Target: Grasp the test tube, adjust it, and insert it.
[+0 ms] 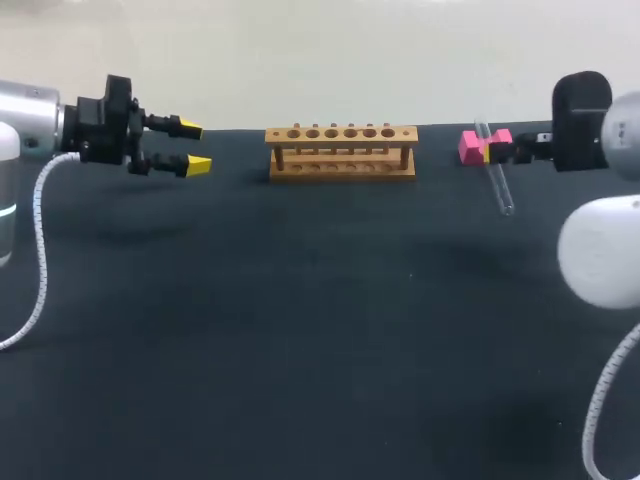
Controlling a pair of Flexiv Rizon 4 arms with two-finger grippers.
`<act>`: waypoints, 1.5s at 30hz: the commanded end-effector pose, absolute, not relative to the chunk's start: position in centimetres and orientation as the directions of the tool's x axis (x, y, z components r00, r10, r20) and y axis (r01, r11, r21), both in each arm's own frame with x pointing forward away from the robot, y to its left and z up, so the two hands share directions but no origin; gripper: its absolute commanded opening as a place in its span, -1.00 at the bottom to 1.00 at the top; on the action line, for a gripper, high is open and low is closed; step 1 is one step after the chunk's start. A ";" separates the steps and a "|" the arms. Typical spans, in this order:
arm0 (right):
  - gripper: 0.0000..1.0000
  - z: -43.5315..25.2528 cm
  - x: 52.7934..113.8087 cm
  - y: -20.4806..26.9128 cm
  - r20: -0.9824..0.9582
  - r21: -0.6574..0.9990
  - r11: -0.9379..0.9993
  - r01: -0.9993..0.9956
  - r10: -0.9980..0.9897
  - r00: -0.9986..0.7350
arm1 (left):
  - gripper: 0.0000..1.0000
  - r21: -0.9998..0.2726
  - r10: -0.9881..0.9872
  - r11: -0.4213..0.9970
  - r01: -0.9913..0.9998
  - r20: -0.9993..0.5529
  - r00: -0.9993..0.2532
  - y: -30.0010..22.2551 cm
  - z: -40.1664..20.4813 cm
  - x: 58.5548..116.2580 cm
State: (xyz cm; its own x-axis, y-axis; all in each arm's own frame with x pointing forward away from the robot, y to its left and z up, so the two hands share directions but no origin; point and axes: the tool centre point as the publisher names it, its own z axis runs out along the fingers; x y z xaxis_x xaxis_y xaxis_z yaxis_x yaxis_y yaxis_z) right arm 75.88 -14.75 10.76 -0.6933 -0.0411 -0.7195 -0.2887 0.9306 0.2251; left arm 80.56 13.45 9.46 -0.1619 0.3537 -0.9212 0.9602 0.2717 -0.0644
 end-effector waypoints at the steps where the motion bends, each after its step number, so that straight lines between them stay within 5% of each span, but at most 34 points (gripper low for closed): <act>1: 1.00 10.0 77.2 -13.5 -0.715 -0.083 0.996 0.028 -0.040 -0.698 | 1.00 -0.060 0.351 0.275 0.960 -0.923 -0.158 13.5 9.4 80.3; 45: 1.00 2.7 84.0 -15.6 -0.678 -0.171 0.978 0.118 -0.030 -0.735 | 1.00 -0.060 0.351 0.275 0.960 -0.923 -0.158 13.5 9.4 80.3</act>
State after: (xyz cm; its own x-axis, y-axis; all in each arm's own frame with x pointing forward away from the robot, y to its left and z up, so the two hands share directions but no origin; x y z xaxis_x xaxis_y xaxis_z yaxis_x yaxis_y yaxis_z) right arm 83.55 -15.83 3.07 -0.7372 -0.0308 -0.6749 -0.0032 0.9991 -0.0422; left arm 80.56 13.44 9.46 -0.1621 0.3538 -0.9212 0.9602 0.2719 -0.0645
